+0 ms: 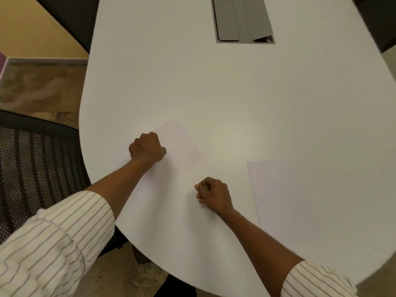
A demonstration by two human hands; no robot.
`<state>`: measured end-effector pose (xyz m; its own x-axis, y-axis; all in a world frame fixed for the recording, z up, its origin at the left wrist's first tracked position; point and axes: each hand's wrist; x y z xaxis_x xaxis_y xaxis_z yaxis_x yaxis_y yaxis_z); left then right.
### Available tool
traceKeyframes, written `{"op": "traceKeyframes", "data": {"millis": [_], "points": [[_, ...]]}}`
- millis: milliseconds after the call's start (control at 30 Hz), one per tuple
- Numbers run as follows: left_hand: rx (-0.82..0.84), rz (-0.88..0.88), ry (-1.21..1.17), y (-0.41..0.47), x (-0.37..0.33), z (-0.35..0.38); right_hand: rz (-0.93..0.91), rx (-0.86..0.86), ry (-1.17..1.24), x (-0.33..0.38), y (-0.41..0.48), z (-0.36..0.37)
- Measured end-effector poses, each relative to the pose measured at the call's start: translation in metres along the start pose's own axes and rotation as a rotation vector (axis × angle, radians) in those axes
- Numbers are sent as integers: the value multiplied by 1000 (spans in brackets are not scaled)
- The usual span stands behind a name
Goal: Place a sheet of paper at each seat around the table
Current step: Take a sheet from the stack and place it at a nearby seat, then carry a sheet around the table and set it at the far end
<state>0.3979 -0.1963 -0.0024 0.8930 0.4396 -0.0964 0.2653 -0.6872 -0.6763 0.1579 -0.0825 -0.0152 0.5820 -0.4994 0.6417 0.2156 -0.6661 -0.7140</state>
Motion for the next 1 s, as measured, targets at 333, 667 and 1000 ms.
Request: {"op": "traceKeyframes", "data": {"millis": [333, 667, 1000], "points": [[343, 53, -244, -96, -100, 74, 4, -254, 135, -73, -53, -106], [390, 27, -351, -181, -199, 171, 93, -297, 52, -174, -87, -206], [242, -162, -588, -216, -275, 223, 201, -349, -192, -226, -89, -269]]}}
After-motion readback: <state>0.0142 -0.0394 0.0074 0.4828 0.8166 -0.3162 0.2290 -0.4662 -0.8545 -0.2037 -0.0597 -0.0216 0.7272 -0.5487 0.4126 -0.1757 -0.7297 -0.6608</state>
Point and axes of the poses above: each hand's wrist, its own y-axis towards the middle knuckle, its own z-axis out of the palm, x = y × z, and after that the axes turned 15 degrees about x, right-handed
